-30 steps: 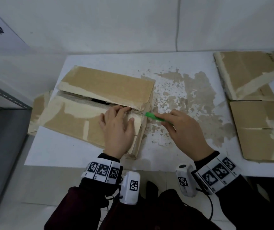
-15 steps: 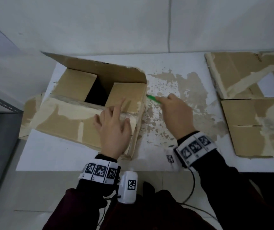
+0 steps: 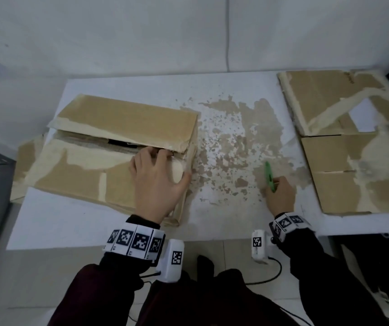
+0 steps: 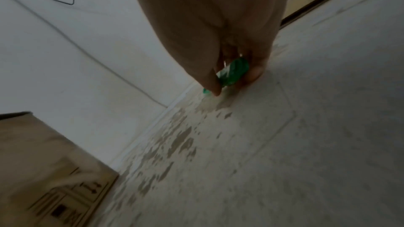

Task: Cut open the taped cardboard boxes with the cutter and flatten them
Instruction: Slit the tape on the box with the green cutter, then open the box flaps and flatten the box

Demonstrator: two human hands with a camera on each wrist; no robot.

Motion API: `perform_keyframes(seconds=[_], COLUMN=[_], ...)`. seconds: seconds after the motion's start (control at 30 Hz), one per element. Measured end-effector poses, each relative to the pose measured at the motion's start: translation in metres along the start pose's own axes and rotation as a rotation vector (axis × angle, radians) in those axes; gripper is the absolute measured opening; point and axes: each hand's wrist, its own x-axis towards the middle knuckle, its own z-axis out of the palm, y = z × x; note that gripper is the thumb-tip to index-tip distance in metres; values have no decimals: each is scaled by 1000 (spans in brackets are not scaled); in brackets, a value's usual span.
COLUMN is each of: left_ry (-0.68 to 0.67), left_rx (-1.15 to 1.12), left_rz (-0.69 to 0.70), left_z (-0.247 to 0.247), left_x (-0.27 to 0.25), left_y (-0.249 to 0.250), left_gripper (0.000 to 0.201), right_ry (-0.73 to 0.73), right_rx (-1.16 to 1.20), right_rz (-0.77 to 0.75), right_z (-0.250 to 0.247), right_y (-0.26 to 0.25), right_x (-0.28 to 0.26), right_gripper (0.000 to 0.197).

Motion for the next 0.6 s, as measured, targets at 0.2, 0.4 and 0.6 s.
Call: perform_keyframes(seconds=[0.2,0.4,0.6], left_ry=[-39,-118,-235], left_rx=[-30,-109,-175], left_rz=[28,221,492], left_z=[-5,-13,-28], left_x=[2,2,18], left_y=[2,-1,-25], left_gripper=[53,45,45], right_ry=[68,10,-176], right_rx=[-215,45,-238], right_rz=[36,-690,-1217], right_z=[-11,-36,-20], right_y=[4,-98,-183], right_x=[2,-31,-46], right_gripper=[46,59,46])
